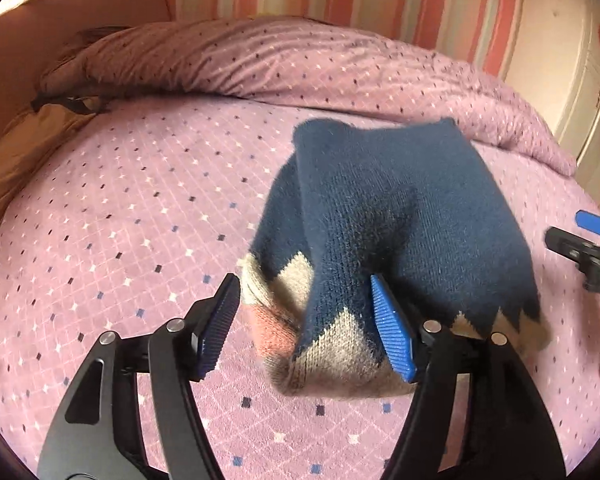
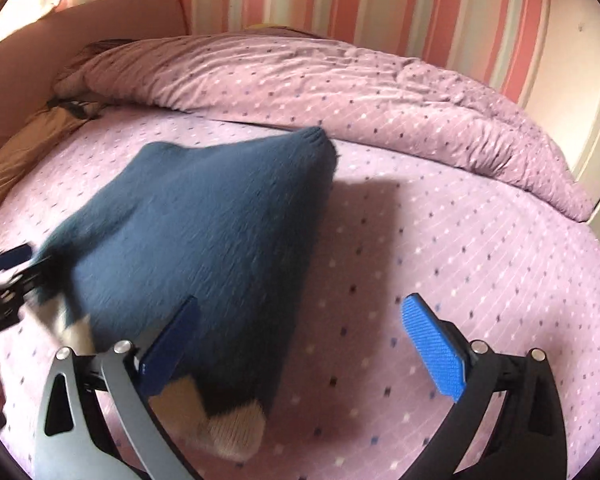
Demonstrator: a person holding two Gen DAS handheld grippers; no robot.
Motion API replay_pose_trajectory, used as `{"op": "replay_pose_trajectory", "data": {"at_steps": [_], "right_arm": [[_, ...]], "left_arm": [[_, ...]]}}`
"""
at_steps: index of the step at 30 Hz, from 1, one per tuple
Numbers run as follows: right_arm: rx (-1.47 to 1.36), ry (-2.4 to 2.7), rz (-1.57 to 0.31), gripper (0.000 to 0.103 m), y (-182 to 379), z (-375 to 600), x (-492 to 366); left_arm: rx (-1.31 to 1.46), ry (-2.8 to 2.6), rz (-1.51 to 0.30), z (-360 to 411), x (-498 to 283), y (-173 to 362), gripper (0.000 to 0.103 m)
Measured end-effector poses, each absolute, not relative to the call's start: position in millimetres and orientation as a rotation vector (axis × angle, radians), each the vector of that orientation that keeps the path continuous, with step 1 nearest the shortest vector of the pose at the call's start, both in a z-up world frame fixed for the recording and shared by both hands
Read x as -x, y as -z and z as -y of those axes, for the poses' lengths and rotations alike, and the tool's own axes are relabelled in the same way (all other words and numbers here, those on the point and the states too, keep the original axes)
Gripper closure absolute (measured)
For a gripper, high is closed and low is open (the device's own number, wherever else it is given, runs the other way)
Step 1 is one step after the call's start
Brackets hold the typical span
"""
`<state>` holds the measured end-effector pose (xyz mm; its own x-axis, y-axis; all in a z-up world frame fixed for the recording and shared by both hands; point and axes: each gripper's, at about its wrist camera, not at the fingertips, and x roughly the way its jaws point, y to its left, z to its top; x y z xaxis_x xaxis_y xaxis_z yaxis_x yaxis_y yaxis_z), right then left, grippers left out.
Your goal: Fold small clothes
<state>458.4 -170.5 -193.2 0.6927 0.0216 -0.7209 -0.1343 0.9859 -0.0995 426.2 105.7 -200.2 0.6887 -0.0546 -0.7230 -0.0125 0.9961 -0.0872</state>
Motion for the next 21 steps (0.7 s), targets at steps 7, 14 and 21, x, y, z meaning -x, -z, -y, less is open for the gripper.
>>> {"op": "replay_pose_trajectory", "data": {"at_steps": [7,14,21], "right_arm": [[0.191,-0.002,-0.902,0.002,219,169,-508],[0.211,-0.019,-0.961,0.002,245,169,-522],[0.083,-0.017,-0.923,0.002,220,185,-524]], "left_arm": [[0.028,-0.004,-0.772,-106,-424,199,0.029],[0.109,-0.055,-0.864,-120,-441,231,0.012],[0.103,-0.022,-0.784,-119,-424,204,0.020]]}}
